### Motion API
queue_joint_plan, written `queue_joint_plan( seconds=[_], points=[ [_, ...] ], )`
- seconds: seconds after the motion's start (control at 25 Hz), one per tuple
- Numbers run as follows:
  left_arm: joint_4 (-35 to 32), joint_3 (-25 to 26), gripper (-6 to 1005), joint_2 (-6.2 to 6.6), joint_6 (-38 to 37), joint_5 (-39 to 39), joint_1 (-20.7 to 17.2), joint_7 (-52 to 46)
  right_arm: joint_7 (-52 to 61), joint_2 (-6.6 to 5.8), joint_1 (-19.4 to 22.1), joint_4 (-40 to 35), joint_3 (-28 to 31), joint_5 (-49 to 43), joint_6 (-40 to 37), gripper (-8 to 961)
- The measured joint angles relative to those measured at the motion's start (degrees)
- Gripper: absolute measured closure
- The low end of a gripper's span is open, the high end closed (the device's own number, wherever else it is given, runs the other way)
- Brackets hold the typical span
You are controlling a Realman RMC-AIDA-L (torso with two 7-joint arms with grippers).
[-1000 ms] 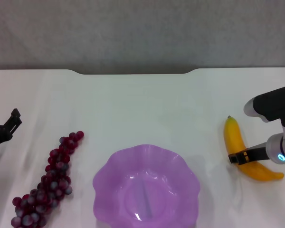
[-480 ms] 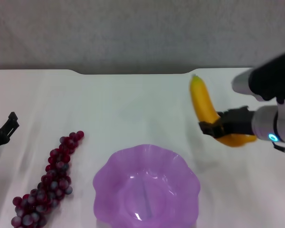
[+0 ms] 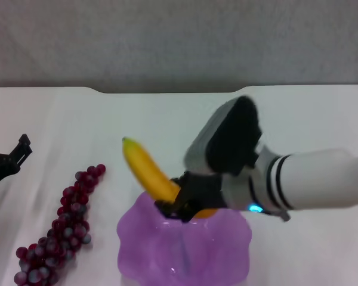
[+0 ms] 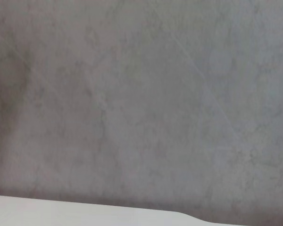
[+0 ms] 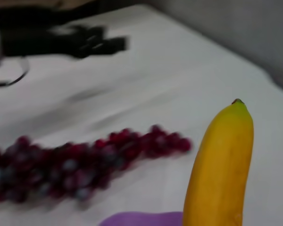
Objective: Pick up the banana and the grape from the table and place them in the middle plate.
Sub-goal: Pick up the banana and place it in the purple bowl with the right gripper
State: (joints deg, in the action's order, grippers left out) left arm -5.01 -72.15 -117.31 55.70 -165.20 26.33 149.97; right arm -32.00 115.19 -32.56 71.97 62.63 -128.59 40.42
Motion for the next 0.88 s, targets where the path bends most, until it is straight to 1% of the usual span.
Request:
queue_joint_plan(
  seconds=[0.16, 0.32, 0.44, 0.48, 0.68, 0.88],
  points=[
    [0.0, 0.0, 164, 0.00, 0.0, 0.0, 0.2, -0.1, 0.0, 0.00, -0.2, -0.4, -2.3, 0.1, -0.4, 432],
    [0.1, 0.0, 164, 0.04, 0.0, -0.2, 0.2, 0.0, -0.6, -0.13, 0.6, -0.4, -3.4, -0.1, -0.3, 432],
    [0.1, 0.1, 164, 0.05, 0.0, -0.2, 0.2, 0.0, -1.8, -0.14, 1.0, -0.9, -6.1, -0.6, -0.4, 432],
    [0.1, 0.2, 164, 0.06, 0.0, -0.2, 0.2, 0.0, -1.8, -0.14, 1.0, -0.9, -6.1, -0.6, -0.4, 432],
    [0.0, 0.3, 164, 0.16, 0.0, -0.3, 0.2, 0.1, -3.8, -0.12, 2.5, -1.5, -9.1, -0.7, -2.5, 433],
    [0.0, 0.3, 164, 0.16, 0.0, -0.3, 0.4, 0.2, -4.3, -0.05, 2.2, -2.6, -11.2, -0.8, -3.6, 432]
  ],
)
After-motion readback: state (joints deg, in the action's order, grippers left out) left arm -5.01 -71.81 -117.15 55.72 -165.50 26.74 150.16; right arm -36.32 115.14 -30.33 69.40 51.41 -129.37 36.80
